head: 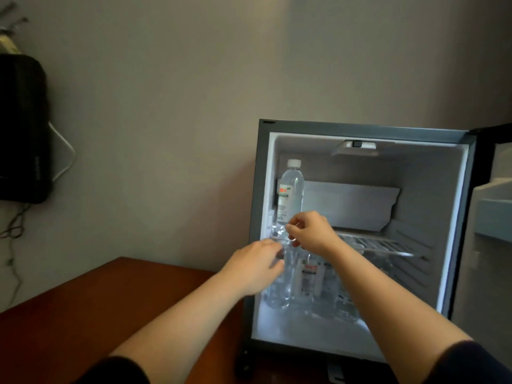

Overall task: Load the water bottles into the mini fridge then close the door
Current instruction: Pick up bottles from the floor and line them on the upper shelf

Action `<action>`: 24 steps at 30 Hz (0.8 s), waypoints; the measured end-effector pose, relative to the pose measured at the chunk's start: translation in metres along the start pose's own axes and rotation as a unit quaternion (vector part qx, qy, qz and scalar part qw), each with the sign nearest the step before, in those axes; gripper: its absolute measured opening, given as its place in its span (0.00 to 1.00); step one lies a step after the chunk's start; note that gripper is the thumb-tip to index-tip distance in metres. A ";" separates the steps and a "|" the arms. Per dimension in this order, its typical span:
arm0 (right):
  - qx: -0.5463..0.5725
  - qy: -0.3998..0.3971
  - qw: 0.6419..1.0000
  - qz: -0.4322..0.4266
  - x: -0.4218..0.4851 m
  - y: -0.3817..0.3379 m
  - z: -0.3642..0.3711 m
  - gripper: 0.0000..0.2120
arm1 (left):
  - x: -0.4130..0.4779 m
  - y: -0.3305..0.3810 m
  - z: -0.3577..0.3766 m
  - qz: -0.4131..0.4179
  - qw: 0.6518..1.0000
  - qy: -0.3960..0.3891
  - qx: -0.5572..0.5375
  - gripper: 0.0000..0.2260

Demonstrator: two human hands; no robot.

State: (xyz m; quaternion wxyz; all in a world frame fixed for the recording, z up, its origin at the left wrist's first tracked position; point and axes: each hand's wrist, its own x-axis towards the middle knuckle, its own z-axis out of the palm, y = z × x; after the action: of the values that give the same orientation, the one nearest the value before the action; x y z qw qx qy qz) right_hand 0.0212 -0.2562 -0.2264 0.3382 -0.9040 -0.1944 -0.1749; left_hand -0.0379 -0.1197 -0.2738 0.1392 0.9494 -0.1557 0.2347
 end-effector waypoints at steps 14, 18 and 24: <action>0.001 -0.266 0.958 -0.110 -0.101 -0.115 0.118 0.05 | -0.183 -0.101 -0.086 -0.262 0.947 -0.179 0.040 0.16; -0.001 -0.318 0.935 -0.157 -0.135 -0.152 0.164 0.04 | -0.250 -0.133 -0.098 -0.335 0.924 -0.179 0.039 0.16; 0.048 -0.417 0.888 -0.186 -0.184 -0.209 0.243 0.04 | -0.358 -0.174 -0.113 -0.419 0.888 -0.187 0.041 0.17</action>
State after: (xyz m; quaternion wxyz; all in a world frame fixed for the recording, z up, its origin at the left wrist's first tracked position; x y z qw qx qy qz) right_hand -0.1912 0.0113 -0.3676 0.2304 -0.8235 -0.4906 0.1677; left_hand -0.3214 0.1600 -0.3861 0.1542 0.9575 0.2427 -0.0214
